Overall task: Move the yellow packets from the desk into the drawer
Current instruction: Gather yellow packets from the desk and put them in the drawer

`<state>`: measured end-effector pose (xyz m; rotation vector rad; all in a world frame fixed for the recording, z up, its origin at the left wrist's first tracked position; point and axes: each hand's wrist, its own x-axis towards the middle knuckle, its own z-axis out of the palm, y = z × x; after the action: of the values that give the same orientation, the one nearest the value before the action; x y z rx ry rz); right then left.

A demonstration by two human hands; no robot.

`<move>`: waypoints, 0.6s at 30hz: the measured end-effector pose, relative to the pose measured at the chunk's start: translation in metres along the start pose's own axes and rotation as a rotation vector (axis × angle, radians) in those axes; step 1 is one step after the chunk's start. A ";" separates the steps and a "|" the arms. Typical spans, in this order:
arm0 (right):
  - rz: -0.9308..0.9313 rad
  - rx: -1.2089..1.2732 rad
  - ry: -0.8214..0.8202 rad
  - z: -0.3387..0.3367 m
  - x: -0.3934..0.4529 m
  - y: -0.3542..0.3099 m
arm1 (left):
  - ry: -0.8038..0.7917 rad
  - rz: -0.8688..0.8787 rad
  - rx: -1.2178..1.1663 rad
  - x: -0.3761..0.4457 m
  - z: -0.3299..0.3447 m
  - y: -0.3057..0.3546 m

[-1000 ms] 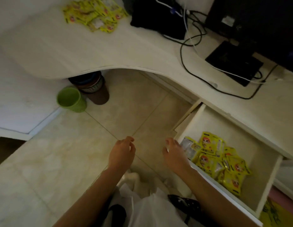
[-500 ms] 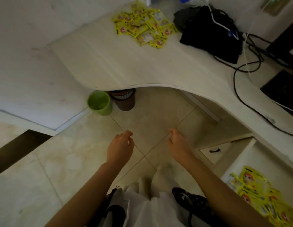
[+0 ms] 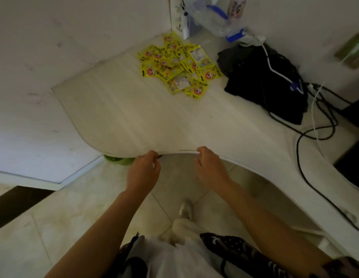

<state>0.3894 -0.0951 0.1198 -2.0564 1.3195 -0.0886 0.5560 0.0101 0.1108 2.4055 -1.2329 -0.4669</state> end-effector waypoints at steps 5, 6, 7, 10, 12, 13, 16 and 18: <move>-0.030 -0.050 -0.016 -0.027 0.068 -0.005 | 0.001 -0.013 -0.007 0.059 0.004 0.016; -0.038 -0.054 -0.018 -0.032 0.081 -0.006 | 0.000 -0.009 -0.001 0.070 0.004 0.018; -0.045 -0.056 -0.018 -0.037 0.093 -0.007 | -0.002 -0.006 0.003 0.081 0.004 0.020; -0.057 -0.057 -0.016 -0.048 0.131 -0.013 | -0.001 -0.014 0.005 0.115 0.001 0.026; -0.061 -0.069 -0.008 -0.054 0.155 -0.016 | -0.004 -0.011 0.009 0.139 -0.001 0.027; -0.063 -0.073 -0.005 -0.057 0.167 -0.018 | -0.012 -0.005 0.014 0.152 -0.002 0.027; -0.058 -0.075 0.005 -0.064 0.202 -0.025 | -0.035 0.009 0.025 0.193 -0.003 0.025; -0.047 -0.075 0.002 -0.068 0.227 -0.028 | -0.043 0.014 0.030 0.222 -0.006 0.025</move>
<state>0.4937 -0.3094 0.1219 -2.1514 1.2935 -0.0637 0.6650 -0.1851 0.1030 2.4225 -1.2828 -0.5024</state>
